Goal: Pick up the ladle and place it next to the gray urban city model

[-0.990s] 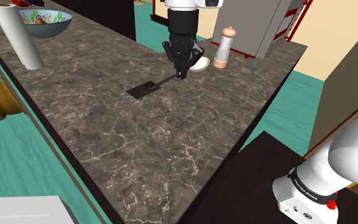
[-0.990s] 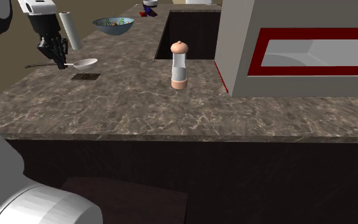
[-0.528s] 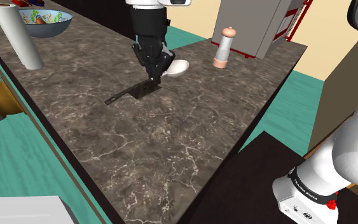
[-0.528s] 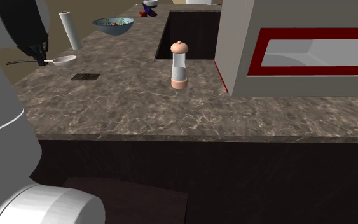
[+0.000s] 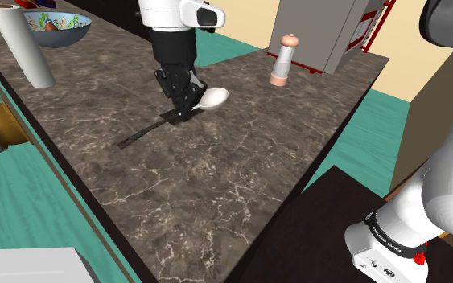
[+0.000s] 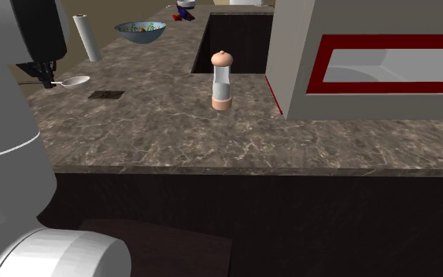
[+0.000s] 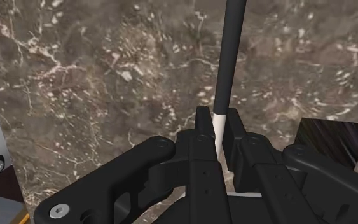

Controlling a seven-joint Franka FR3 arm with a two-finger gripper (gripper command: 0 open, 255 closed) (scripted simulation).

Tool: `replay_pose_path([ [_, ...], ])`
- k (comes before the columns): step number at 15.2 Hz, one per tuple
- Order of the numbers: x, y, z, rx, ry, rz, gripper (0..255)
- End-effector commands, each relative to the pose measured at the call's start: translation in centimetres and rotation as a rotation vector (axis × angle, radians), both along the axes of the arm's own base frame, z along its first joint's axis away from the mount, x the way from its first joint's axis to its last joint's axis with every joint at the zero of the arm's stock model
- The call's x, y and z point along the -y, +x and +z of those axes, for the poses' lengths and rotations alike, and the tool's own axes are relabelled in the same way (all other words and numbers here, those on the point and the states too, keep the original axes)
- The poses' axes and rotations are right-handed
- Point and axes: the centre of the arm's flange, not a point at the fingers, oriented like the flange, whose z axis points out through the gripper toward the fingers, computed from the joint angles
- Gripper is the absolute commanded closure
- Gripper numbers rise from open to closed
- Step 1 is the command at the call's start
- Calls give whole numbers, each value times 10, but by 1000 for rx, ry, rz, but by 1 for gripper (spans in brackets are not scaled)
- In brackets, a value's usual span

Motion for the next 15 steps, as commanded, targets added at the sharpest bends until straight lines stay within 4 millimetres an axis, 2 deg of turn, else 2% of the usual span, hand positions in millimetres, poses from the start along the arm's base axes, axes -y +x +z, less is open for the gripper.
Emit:
replay_pose_path([
  [1, 0, 0, -11, 0, 0, 0, 255],
  [11, 0, 0, -64, 0, 0, 0, 255],
  [12, 0, 0, -74, 0, 0, 0, 255],
  [15, 0, 0, -74, 0, 0, 0, 255],
])
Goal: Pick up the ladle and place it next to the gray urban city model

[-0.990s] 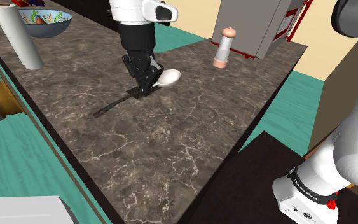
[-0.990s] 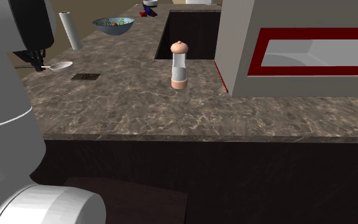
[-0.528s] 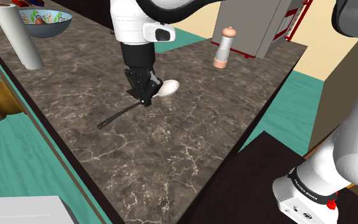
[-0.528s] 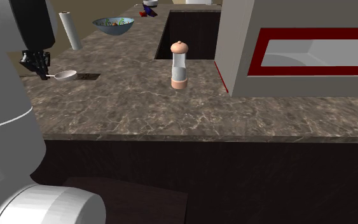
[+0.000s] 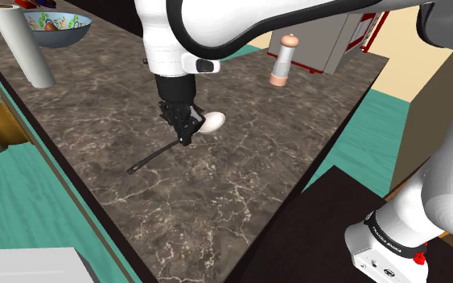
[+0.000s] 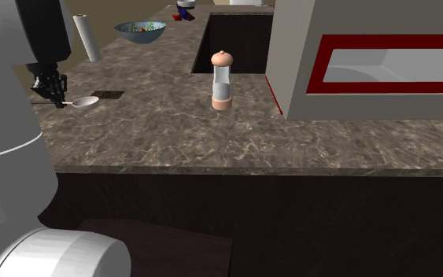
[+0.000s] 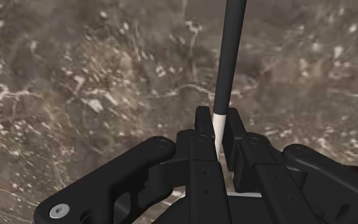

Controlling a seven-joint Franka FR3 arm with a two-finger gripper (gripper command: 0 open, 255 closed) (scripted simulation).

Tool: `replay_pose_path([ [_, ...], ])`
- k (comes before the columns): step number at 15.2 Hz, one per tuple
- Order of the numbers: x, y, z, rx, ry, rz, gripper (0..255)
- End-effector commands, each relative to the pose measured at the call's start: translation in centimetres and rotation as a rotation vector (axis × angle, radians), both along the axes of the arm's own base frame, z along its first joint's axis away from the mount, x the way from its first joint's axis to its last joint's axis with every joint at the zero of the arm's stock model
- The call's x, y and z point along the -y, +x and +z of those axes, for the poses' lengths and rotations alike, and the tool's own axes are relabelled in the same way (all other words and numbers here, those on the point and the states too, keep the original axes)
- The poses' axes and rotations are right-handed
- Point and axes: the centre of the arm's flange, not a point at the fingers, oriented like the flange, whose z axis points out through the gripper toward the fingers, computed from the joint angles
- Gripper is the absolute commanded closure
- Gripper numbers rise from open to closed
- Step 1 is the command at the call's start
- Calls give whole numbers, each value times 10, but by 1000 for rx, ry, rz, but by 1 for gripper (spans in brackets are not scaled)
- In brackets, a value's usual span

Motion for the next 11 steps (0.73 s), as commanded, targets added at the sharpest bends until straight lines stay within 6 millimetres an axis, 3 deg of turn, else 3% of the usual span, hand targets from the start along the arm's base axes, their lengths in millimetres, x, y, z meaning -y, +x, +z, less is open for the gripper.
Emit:
replay_pose_path([
  [1, 0, 0, -1, 0, 0, 0, 255],
  [5, 0, 0, -1, 0, 0, 0, 255],
  [6, 0, 0, -1, 0, 0, 0, 0],
  [11, 0, 0, -1, 0, 0, 0, 0],
])
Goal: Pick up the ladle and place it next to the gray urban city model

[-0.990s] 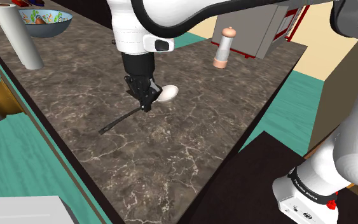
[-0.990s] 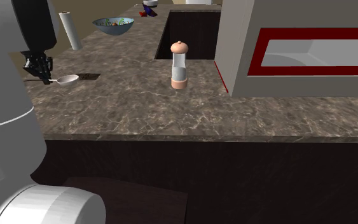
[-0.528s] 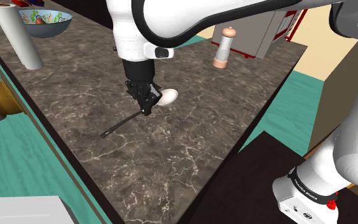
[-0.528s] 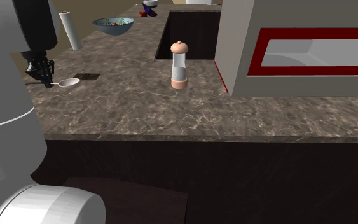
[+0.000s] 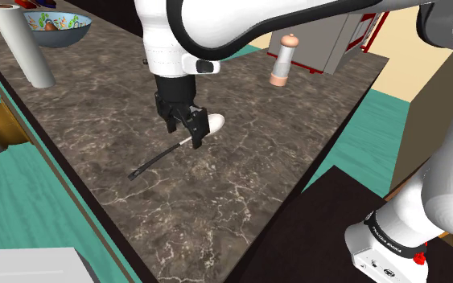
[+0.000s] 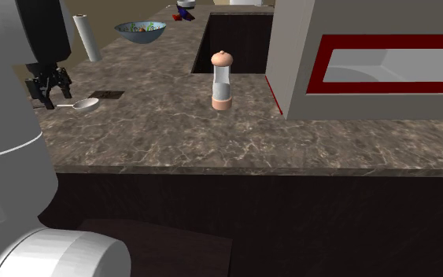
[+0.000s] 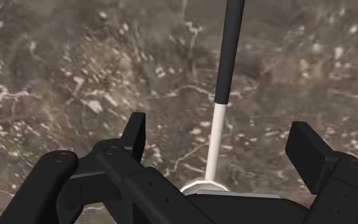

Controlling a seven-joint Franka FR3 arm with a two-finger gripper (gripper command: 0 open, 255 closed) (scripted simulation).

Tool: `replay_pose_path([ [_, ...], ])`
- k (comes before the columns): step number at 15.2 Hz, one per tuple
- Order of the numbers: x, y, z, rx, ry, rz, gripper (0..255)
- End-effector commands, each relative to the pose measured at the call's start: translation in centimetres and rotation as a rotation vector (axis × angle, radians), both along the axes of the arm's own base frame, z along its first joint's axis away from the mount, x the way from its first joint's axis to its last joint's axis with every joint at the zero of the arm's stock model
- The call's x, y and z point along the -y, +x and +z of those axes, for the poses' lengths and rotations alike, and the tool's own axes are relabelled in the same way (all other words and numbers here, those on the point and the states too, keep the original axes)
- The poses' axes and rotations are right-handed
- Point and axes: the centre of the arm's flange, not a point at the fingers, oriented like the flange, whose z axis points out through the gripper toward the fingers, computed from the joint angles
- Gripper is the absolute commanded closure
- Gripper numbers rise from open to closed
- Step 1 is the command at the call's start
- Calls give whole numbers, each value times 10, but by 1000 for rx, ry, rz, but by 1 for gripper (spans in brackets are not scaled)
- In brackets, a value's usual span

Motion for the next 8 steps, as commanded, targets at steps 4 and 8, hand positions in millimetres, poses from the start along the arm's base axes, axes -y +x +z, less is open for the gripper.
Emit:
replay_pose_path([
  [4, -2, 5, 50, 0, 0, 0, 0],
  [8, -2, 5, 50, 0, 0, 0, 0],
])
